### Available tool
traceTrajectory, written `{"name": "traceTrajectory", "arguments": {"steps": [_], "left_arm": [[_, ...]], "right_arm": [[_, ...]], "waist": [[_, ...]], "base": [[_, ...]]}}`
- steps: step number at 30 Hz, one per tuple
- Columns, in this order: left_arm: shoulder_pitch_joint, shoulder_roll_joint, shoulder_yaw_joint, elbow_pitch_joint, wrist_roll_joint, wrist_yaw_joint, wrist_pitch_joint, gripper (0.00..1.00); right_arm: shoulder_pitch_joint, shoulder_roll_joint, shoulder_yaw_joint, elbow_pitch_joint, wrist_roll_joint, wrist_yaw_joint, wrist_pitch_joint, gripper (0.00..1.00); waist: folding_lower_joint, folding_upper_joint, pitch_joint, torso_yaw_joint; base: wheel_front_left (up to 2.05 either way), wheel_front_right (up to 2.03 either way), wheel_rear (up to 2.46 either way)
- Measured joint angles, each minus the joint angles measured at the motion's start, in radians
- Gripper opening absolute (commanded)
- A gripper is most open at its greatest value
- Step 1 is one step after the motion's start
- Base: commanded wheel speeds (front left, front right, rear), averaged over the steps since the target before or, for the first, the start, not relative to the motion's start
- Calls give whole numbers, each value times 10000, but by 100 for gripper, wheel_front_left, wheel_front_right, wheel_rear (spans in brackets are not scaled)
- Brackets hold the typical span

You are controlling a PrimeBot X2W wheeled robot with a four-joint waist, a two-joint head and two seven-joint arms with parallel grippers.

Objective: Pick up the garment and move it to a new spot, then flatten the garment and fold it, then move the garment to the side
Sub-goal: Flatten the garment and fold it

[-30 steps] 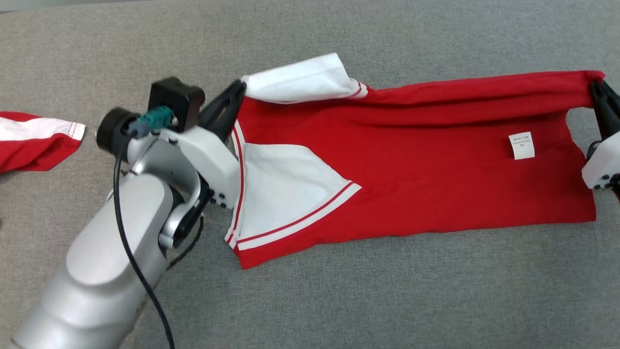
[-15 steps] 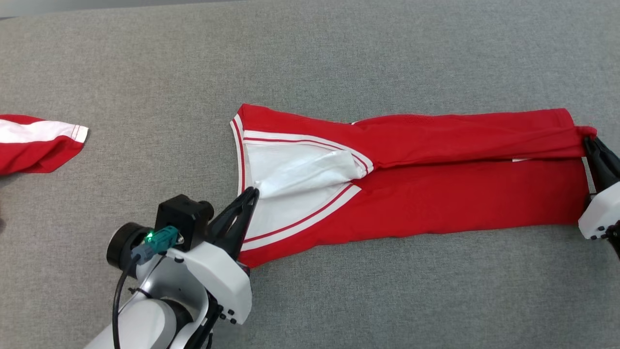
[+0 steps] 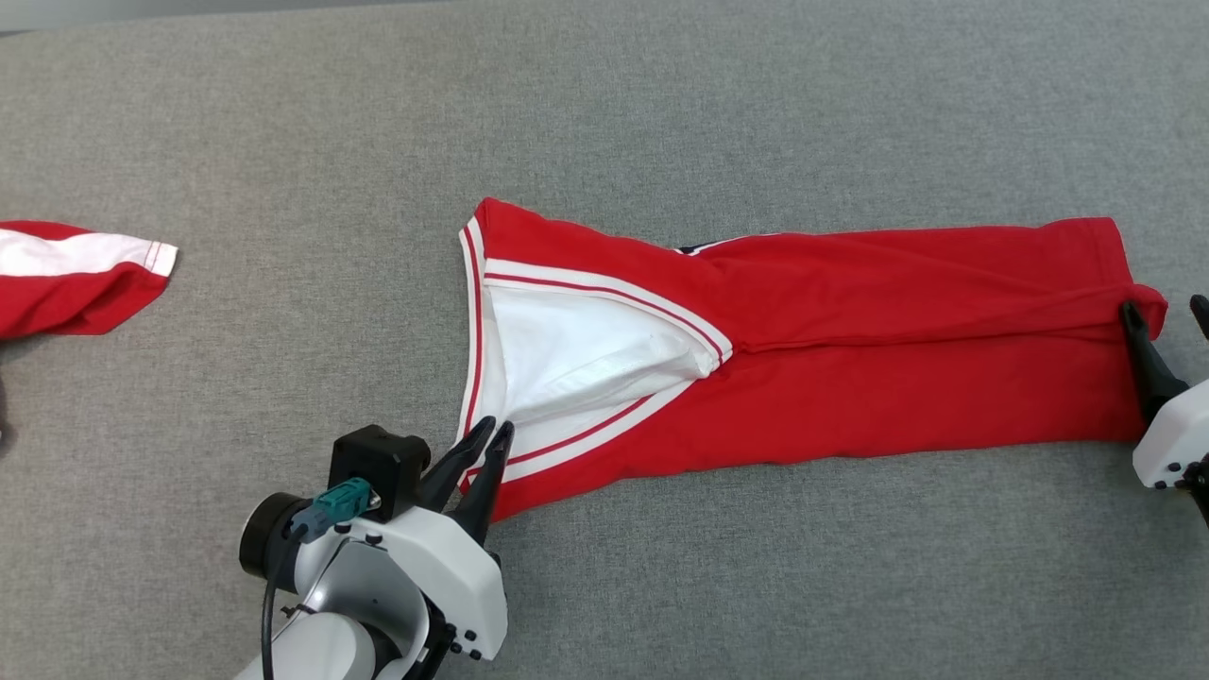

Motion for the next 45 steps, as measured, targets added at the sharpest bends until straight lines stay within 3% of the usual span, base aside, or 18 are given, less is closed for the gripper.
{"name": "traceTrajectory", "arguments": {"steps": [1,8,15,17,21,25,30,45], "left_arm": [[0,-69,6,125,17,19,-115,100],[197,-443,359,836,180,491,-1269,100],[644,-974,915,1507,211,800,-3120,100],[790,-1030,842,1674,224,619,-3488,100],[1204,-1112,1030,1774,495,717,-4075,100],[1718,-1289,1267,1672,742,861,-4226,100],[2351,-1653,2031,938,1789,1045,-4268,100],[4475,-2786,3438,345,4042,255,-4293,100]], "right_arm": [[4,23,-107,4,-61,0,-6,100],[345,161,-1383,-512,-780,-2,-8,100],[1578,1267,-2665,-2119,-1885,0,-8,100],[1991,1624,-2790,-2464,-2073,-2,-8,100],[2625,2155,-2792,-3120,-2186,0,-10,100],[3050,2345,-2800,-3427,-2150,-2,-8,100],[3702,2470,-3078,-3843,-2314,-2,-8,100],[5200,2932,-3848,-4098,-2278,-2,-8,100]], "waist": [[0,0,-47,3],[0,0,-608,-31],[0,0,-1362,-135],[0,0,-1592,-170],[0,0,-2030,-269],[0,0,-2343,-332],[0,0,-2803,-350],[0,0,-3607,131]], "base": [[0,0,0],[0,0,0],[0,0,0],[0,0,0],[0,0,0],[0,0,0],[0,0,0],[0,0,0]]}}
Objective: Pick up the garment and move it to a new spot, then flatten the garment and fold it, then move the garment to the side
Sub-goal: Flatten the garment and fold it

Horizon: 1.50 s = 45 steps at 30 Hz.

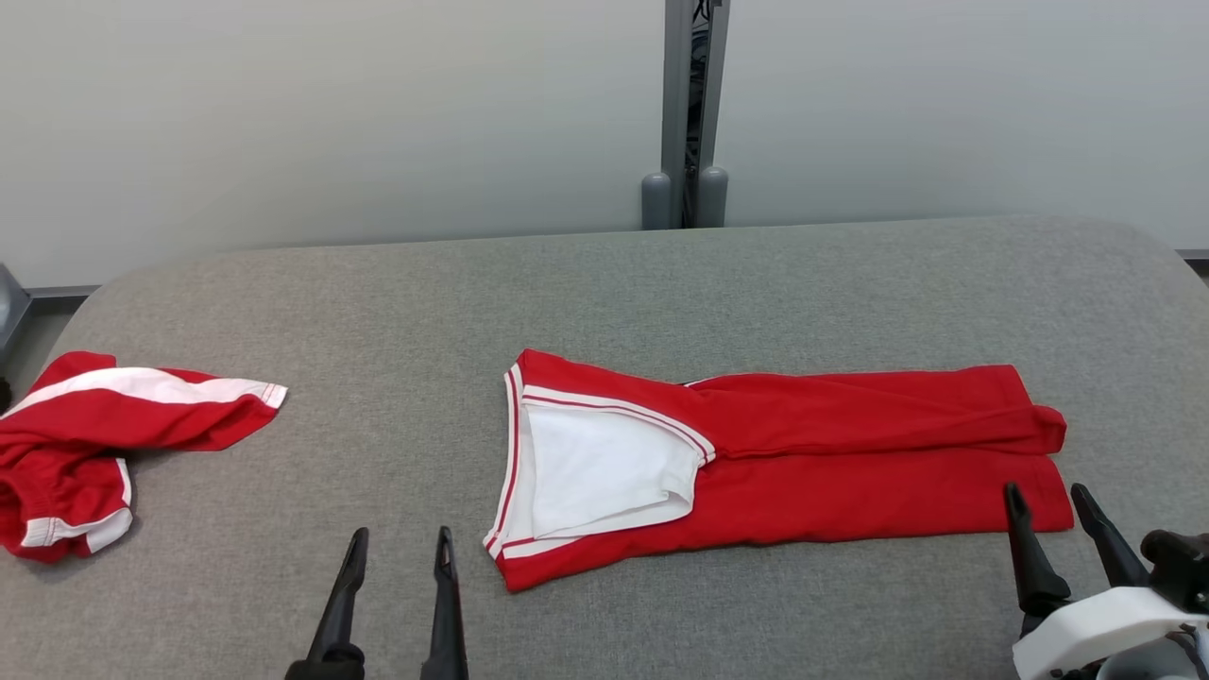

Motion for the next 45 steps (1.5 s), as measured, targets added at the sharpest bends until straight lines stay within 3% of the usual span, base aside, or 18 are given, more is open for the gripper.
{"name": "traceTrajectory", "arguments": {"steps": [10,14,21,26,34,41,42,43,44,45], "left_arm": [[35,-391,336,-123,619,-706,0,100],[6,-491,332,-221,876,-970,-2,100],[-287,-552,205,-211,1275,-1325,0,100],[-627,-598,52,-163,1471,-1530,0,100],[-1017,-646,-19,-13,1620,-1712,0,100],[-1050,-667,-23,58,1712,-1770,-2,100],[-1058,-669,-23,63,1720,-1806,-2,100],[-1068,-671,-23,67,1722,-1825,-2,100],[-1080,-671,-23,73,1733,-1835,-2,100],[-1101,-671,-17,82,1735,-1847,-2,100]], "right_arm": [[105,102,-518,290,483,0,0,100],[-535,125,-558,1402,1689,0,81,100],[-2379,-652,-949,3327,3104,0,792,100],[-3621,-1051,-1220,4819,3308,-2,897,100],[-4829,-978,-984,6824,3181,0,1041,100],[-5056,-777,-690,7551,3116,0,1083,100],[-5061,-756,-652,7566,3120,0,1072,94],[-5063,-744,-616,7584,3131,0,1070,79],[-5063,-738,-575,7591,3139,0,1070,47],[-5063,-731,-541,7591,3187,0,1066,34]], "waist": [[0,0,168,361],[0,0,389,470],[0,0,898,655],[0,0,1424,818],[0,0,2034,1060],[0,0,2077,1084],[0,0,2072,1073],[0,0,2068,1065],[0,0,2062,1059],[0,0,2054,1053]], "base": [[0,0,0],[0,0,0],[0,0,0],[0,0,0],[0,0,0],[0,0,0],[0,0,0],[0,0,0],[0,0,0],[0,0,0]]}}
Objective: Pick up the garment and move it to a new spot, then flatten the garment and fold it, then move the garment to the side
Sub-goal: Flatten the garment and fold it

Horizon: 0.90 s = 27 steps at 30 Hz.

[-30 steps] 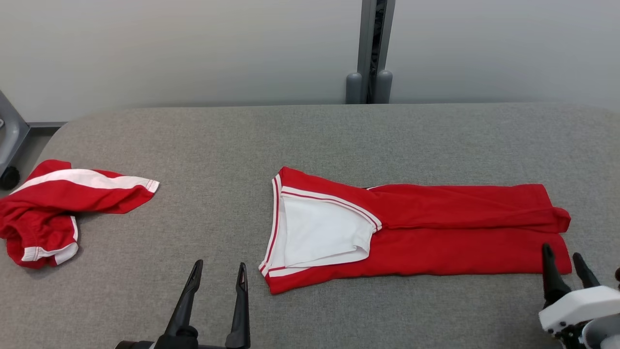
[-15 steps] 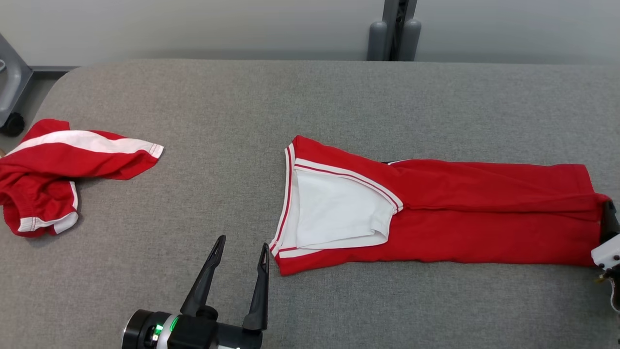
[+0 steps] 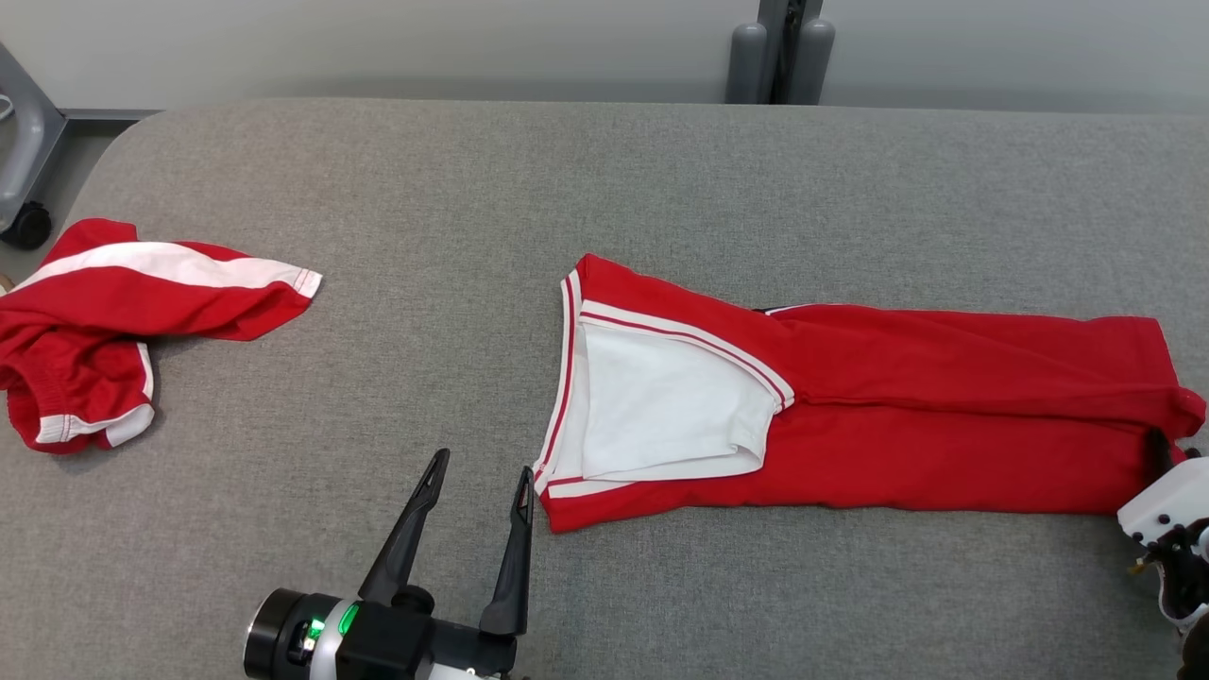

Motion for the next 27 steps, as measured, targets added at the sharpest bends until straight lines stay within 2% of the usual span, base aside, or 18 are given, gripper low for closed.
{"name": "traceTrajectory", "arguments": {"steps": [1,2,17,27], "left_arm": [[-27,0,6,6,4,-4,0,100],[-42,0,13,10,12,-31,0,100],[-52,-6,56,27,115,-163,0,100],[-48,-21,90,-15,113,-163,0,100]], "right_arm": [[1,10,42,2,25,0,-29,25],[3,21,94,-2,29,0,-42,0],[259,-293,740,-468,205,2,-777,0],[769,-508,1419,-2523,493,0,-1028,0]], "waist": [[0,0,-13,-4],[0,0,-27,-4],[0,0,-153,-86],[0,0,-256,-299]], "base": [[0,0,0],[0,0,0],[0,0,0],[0,0,0]]}}
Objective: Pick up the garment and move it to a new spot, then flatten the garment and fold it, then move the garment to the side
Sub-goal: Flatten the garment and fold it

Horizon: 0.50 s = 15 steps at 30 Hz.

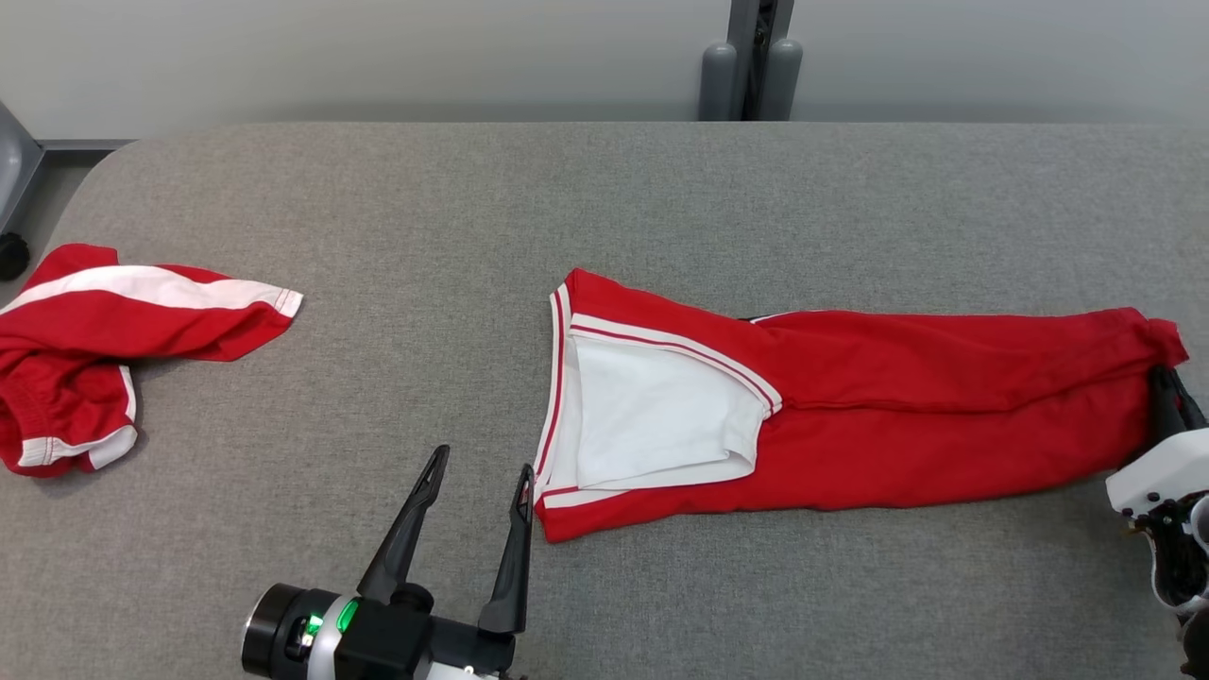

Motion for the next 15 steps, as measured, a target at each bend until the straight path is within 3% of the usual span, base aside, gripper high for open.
{"name": "traceTrajectory", "arguments": {"steps": [8,15], "left_arm": [[11,-21,-42,12,-19,2,0,100],[8,-38,-117,-31,-132,6,0,100]], "right_arm": [[539,-182,477,-2084,232,0,-27,0],[778,173,855,-3526,646,-2,-31,0]], "waist": [[1,0,-198,-44],[0,0,-393,172]], "base": [[0,0,0],[0,0,0]]}}
